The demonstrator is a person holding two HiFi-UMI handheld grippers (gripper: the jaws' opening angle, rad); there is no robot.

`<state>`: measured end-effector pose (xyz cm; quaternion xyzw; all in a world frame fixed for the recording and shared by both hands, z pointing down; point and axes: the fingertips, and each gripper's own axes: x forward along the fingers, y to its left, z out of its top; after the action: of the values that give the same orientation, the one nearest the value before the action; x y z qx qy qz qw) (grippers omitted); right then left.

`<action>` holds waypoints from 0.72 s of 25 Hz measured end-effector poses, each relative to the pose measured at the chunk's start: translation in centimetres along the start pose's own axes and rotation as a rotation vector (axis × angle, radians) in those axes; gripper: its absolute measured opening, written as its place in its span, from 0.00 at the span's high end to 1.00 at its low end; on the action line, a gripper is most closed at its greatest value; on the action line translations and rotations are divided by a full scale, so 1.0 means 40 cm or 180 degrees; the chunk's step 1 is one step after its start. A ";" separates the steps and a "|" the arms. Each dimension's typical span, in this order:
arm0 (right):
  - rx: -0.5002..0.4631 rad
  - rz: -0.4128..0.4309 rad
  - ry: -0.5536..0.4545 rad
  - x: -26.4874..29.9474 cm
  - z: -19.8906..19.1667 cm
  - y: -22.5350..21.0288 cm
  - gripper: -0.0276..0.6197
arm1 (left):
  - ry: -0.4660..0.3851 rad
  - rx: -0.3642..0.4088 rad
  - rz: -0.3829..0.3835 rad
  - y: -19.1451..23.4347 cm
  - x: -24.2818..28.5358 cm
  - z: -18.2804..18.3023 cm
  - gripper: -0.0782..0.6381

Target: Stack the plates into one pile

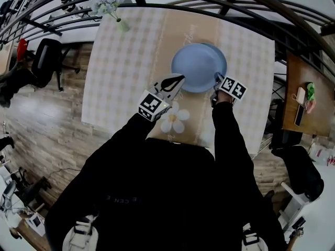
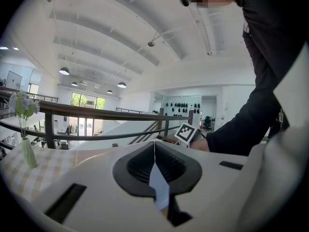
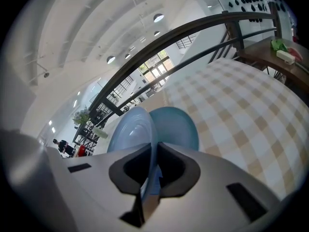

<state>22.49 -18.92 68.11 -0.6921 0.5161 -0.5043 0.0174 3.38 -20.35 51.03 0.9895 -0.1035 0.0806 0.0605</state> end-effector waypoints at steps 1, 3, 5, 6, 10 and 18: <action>0.0019 -0.0007 -0.0003 0.000 0.007 -0.014 0.91 | 0.0007 -0.0002 -0.0006 -0.005 0.012 -0.001 0.86; 0.0059 -0.0023 -0.0010 0.000 0.018 -0.041 0.91 | 0.0021 -0.0007 -0.0017 -0.016 0.034 -0.002 0.86; 0.0100 -0.0043 -0.0016 0.003 0.026 -0.065 0.91 | 0.0035 -0.0011 -0.0026 -0.022 0.051 -0.001 0.86; 0.0128 -0.0050 -0.0019 0.006 0.030 -0.075 0.91 | 0.0039 -0.0014 -0.0027 -0.023 0.058 -0.001 0.86; 0.0280 -0.0055 -0.0040 0.016 0.044 -0.109 0.91 | 0.0065 -0.0015 -0.0016 -0.030 0.082 0.003 0.86; 0.0358 -0.0017 -0.0016 0.046 0.062 -0.132 0.91 | 0.0140 0.0001 0.0038 -0.049 0.101 0.003 0.86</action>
<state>27.90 -19.02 71.00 -0.6926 0.4851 -0.5308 0.0562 7.70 -19.26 51.38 0.9869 -0.1080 0.1027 0.0621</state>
